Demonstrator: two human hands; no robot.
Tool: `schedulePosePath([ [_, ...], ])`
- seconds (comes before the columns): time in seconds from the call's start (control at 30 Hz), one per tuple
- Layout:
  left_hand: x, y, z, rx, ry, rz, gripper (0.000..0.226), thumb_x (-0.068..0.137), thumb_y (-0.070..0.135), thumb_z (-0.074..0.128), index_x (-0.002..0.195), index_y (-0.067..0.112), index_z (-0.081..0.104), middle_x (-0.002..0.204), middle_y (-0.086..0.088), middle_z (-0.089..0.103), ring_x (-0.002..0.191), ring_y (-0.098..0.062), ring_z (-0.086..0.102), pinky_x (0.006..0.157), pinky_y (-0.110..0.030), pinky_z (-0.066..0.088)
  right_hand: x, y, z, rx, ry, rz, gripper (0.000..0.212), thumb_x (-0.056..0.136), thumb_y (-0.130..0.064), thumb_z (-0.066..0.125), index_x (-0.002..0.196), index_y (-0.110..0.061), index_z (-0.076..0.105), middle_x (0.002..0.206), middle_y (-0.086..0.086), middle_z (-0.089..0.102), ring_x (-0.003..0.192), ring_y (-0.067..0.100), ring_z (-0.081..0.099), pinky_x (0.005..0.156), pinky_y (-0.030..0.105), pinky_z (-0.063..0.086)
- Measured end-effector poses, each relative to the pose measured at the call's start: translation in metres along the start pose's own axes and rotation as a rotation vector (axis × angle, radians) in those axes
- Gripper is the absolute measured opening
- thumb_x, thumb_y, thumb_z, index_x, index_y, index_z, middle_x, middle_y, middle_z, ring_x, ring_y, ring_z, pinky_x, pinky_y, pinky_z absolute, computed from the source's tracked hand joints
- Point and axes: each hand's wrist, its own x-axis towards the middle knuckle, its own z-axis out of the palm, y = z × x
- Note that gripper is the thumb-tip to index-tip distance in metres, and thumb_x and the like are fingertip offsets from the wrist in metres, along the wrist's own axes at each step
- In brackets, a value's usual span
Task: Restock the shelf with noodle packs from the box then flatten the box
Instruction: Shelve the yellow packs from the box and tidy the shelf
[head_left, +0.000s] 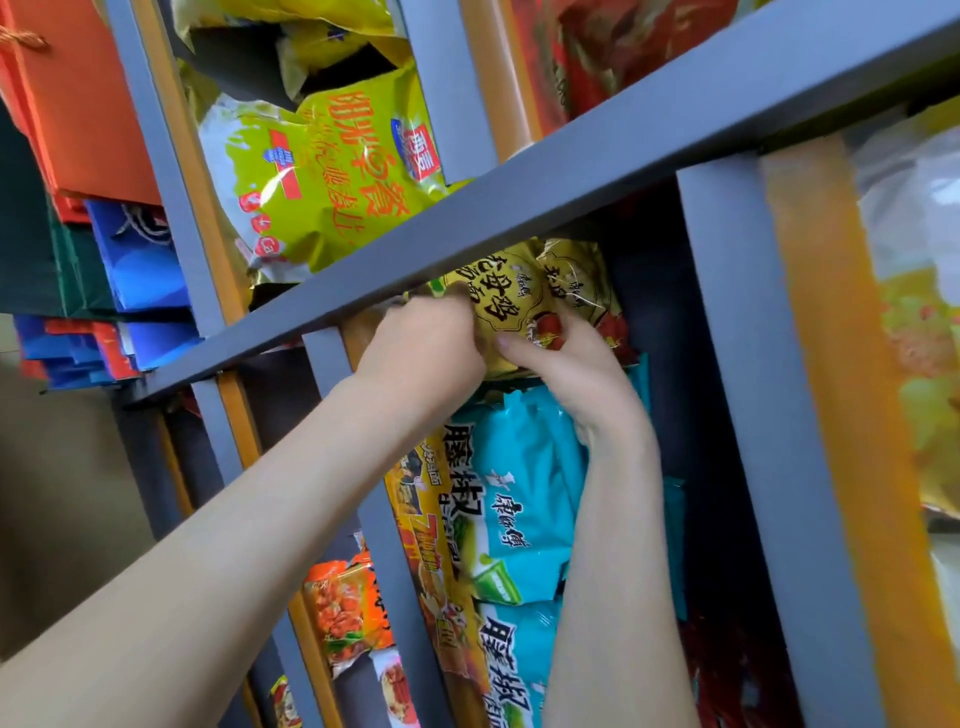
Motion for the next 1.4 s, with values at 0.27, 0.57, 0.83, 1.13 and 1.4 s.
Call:
schedulePosePath([
  [0.27,0.029,0.001,0.024,-0.034,-0.258,0.100,0.048,0.094,0.017,0.044,0.140,0.027,0.037,0.127,-0.012,0.045,0.110,-0.030,0.052,0.080,-0.033,0.045,0.030,0.009,-0.010,-0.235,0.225,-0.100,0.080,0.076,-0.015,0.076,0.144,-0.025,0.034,0.137,0.001,0.050,0.123,0.020,0.048,0.103,0.031,0.038],
  [0.57,0.042,0.003,0.029,0.009,-0.443,0.114,0.078,0.090,-0.001,0.035,0.143,0.053,0.021,0.159,-0.001,-0.012,0.120,-0.025,0.052,0.065,-0.025,0.040,0.044,0.024,-0.015,-0.395,0.281,-0.016,0.074,0.080,-0.017,0.073,0.144,-0.025,0.035,0.137,0.002,0.052,0.127,0.024,0.046,0.104,0.030,0.034],
  [0.83,0.041,-0.002,0.028,-0.160,-0.483,0.134,0.056,0.096,0.028,0.046,0.145,0.046,0.026,0.159,0.000,0.016,0.138,-0.024,0.034,0.102,-0.029,0.035,0.033,0.027,-0.014,-0.478,0.269,0.054,0.071,0.085,-0.022,0.066,0.145,-0.030,0.029,0.141,0.002,0.047,0.131,0.028,0.038,0.106,0.034,0.026],
  [1.13,0.030,0.009,0.018,-0.357,-0.435,0.049,0.061,0.092,0.039,0.051,0.148,0.033,0.028,0.148,0.001,0.040,0.129,-0.022,0.045,0.099,-0.026,0.036,-0.005,0.018,-0.010,-0.284,0.270,0.017,0.055,0.091,-0.028,0.059,0.142,-0.023,0.040,0.145,-0.001,0.043,0.133,0.018,0.038,0.110,0.028,0.027],
  [1.4,0.022,0.005,0.021,-0.235,-0.402,0.056,0.060,0.090,0.010,0.045,0.145,0.030,0.033,0.152,0.000,0.034,0.135,-0.021,0.038,0.103,-0.027,0.036,-0.021,0.011,-0.007,-0.205,0.281,-0.014,0.048,0.091,-0.031,0.058,0.137,-0.025,0.046,0.141,-0.004,0.048,0.129,0.013,0.042,0.104,0.022,0.029],
])
